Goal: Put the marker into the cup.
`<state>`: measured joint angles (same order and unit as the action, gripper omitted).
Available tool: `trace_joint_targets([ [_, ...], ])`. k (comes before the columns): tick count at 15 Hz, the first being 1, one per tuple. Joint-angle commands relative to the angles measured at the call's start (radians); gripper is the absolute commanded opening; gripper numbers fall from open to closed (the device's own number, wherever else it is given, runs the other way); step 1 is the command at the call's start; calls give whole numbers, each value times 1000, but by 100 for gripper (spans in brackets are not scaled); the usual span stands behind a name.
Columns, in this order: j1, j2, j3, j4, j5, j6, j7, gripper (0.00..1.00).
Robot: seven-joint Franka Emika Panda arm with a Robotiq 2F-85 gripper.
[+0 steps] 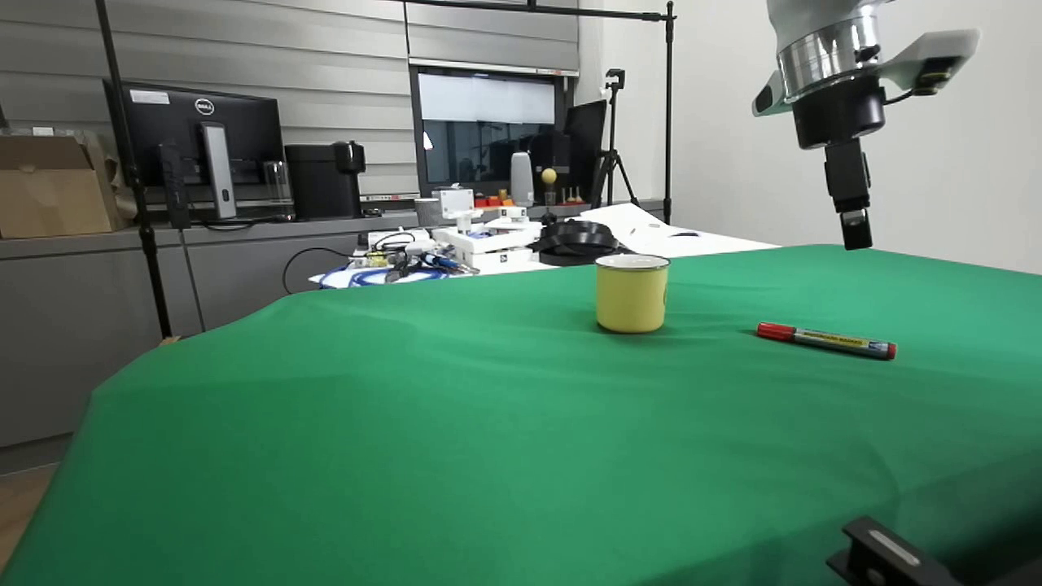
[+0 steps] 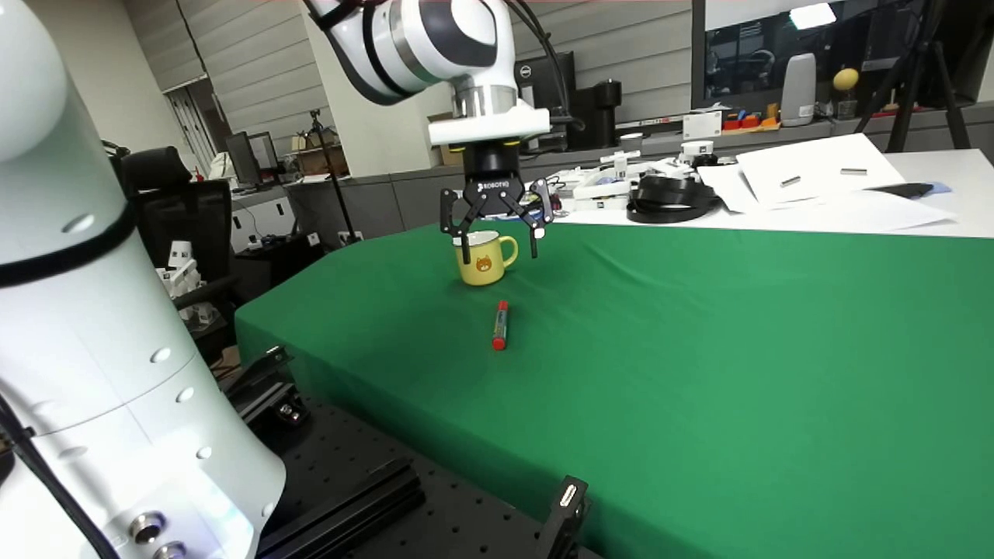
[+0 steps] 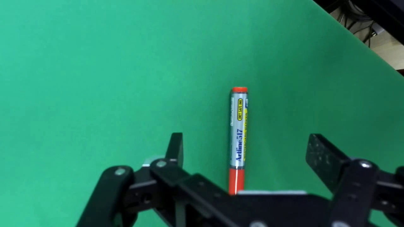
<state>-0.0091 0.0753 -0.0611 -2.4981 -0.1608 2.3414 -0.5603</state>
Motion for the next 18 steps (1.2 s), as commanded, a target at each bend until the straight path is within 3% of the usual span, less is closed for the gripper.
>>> trace_joint_targets([
  [1, -16, 0, 16, 3, -1, -2, 1, 100],
  [4, -16, 0, 16, 6, -1, -3, 1, 100],
  [9, -8, -29, 41, -44, 10, 80, -118, 100],
  [18, -7, 72, 63, -78, 23, 336, 4, 100],
])
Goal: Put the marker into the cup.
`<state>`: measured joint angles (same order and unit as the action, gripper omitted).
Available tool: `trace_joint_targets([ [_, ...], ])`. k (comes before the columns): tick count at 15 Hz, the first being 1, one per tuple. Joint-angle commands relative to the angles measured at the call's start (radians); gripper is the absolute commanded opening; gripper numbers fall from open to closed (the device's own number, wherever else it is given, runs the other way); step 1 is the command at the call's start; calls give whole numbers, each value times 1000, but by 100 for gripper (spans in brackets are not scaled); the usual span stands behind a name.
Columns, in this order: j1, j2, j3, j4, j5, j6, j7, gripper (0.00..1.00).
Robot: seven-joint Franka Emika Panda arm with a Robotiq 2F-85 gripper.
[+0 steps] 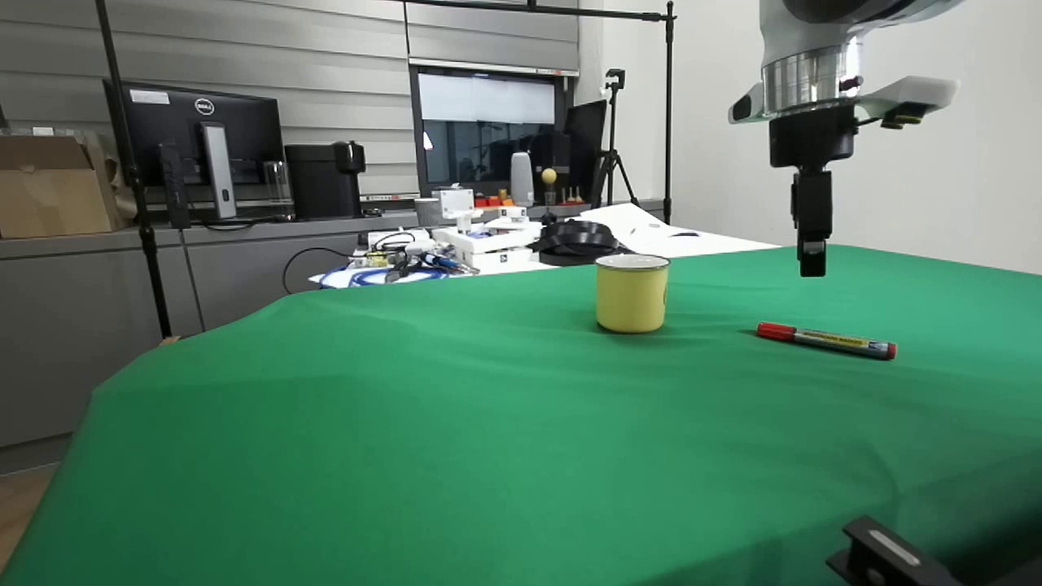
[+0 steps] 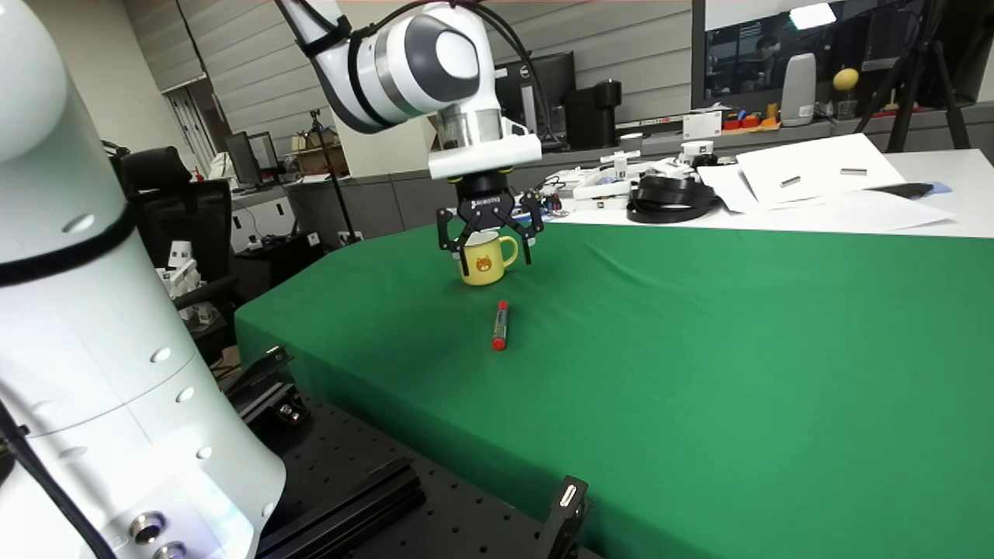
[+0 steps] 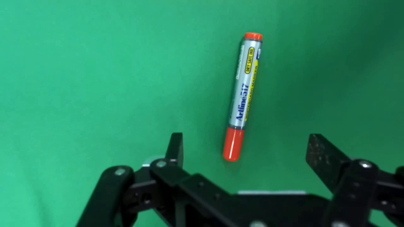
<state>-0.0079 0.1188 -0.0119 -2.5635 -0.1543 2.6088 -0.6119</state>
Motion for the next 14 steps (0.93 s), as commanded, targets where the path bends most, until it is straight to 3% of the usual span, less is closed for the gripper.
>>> trace_joint_targets([
  [1, -11, 40, 17, -17, 24, 101, 70, 100],
  [6, -28, 96, 59, -35, 99, 228, 88, 100],
  [14, -80, 167, 116, -37, 121, 340, 94, 100],
])
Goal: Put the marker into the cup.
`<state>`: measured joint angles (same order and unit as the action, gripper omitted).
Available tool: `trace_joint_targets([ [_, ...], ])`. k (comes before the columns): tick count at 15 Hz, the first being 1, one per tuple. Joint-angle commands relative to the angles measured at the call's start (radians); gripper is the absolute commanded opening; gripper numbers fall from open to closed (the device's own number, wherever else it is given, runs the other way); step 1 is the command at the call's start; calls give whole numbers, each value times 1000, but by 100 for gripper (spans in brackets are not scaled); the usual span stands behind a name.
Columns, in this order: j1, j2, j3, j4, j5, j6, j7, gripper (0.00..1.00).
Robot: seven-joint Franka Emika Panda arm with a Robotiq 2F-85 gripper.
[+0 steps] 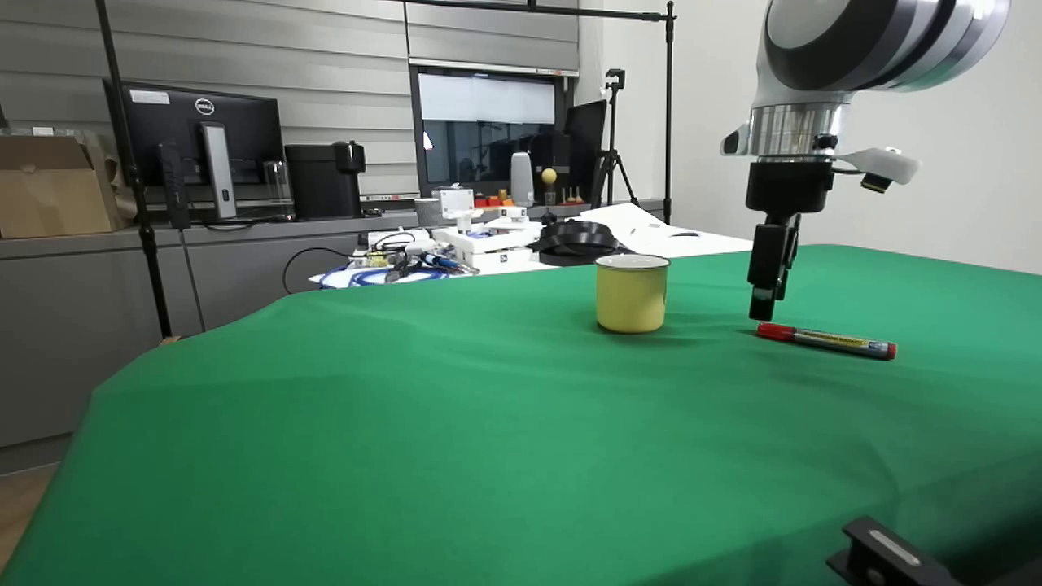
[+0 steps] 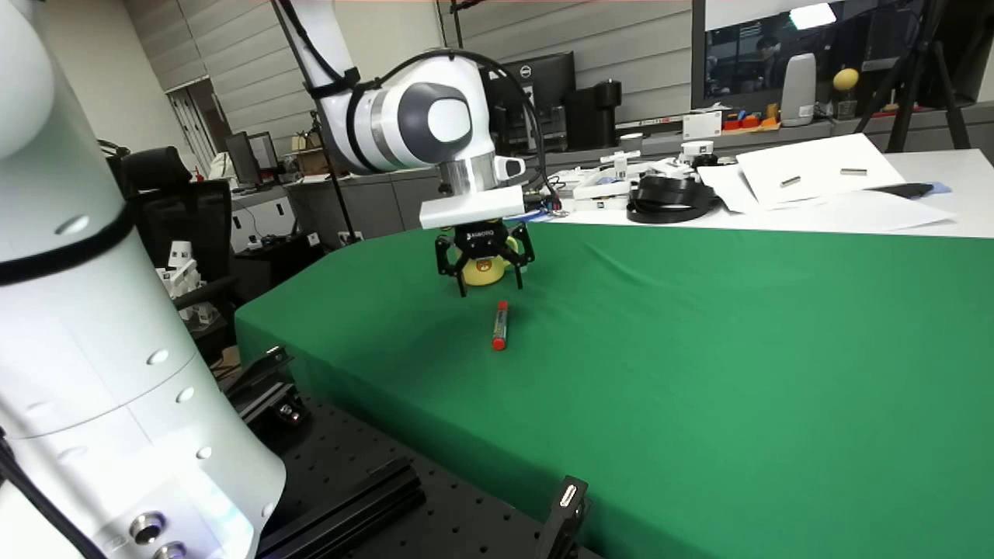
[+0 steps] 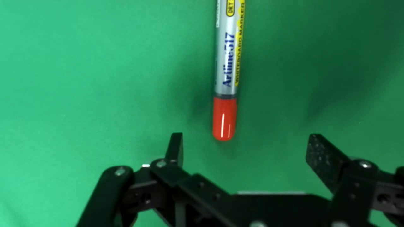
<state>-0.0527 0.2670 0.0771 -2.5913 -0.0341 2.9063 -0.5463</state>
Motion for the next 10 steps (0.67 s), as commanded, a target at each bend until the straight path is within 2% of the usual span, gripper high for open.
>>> trace_joint_targets([
  [1, -43, 26, 33, -8, -1, 51, 29, 100],
  [10, -95, 73, 73, -2, -14, 87, 32, 100],
])
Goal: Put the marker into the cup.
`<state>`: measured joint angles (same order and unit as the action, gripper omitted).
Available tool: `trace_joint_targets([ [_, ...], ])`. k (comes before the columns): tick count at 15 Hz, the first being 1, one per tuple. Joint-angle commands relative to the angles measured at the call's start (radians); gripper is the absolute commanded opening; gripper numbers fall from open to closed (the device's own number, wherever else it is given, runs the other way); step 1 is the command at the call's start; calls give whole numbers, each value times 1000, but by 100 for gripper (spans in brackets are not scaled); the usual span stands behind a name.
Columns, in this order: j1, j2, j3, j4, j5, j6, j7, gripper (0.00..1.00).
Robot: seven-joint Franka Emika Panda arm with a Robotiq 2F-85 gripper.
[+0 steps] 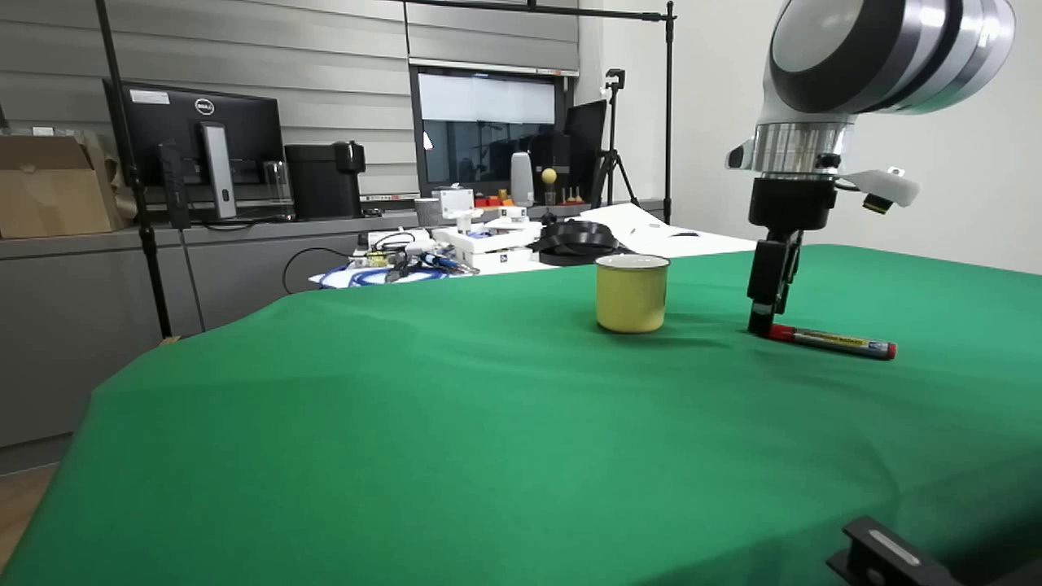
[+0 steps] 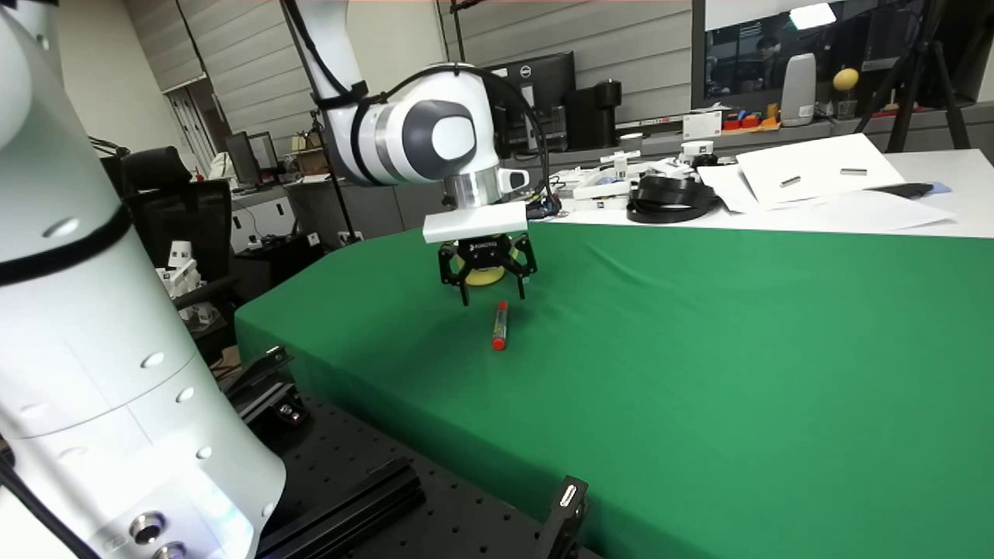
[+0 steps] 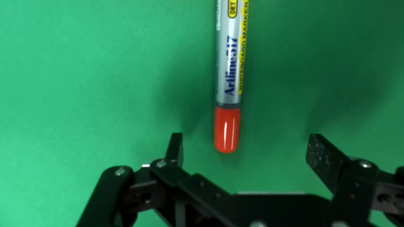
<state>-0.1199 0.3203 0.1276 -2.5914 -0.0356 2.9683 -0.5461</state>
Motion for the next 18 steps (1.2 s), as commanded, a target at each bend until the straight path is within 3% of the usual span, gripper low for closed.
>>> trace_joint_targets([
  [1, -29, 22, 23, -1, -14, 25, 33, 100],
  [3, -28, 26, 19, 1, -21, 21, 36, 100],
  [4, -31, 29, 20, 1, -22, 21, 35, 75],
  [6, -29, 31, 16, 2, -26, 20, 37, 68],
  [14, -12, 22, -8, 4, -58, 10, 63, 12],
  [15, -14, 20, -8, 4, -59, 9, 63, 19],
  [16, -13, 17, -11, 3, -61, 8, 64, 48],
  [17, -6, 16, -20, 3, -69, 8, 68, 3],
  [18, -6, 14, -23, 4, -74, 7, 71, 5],
])
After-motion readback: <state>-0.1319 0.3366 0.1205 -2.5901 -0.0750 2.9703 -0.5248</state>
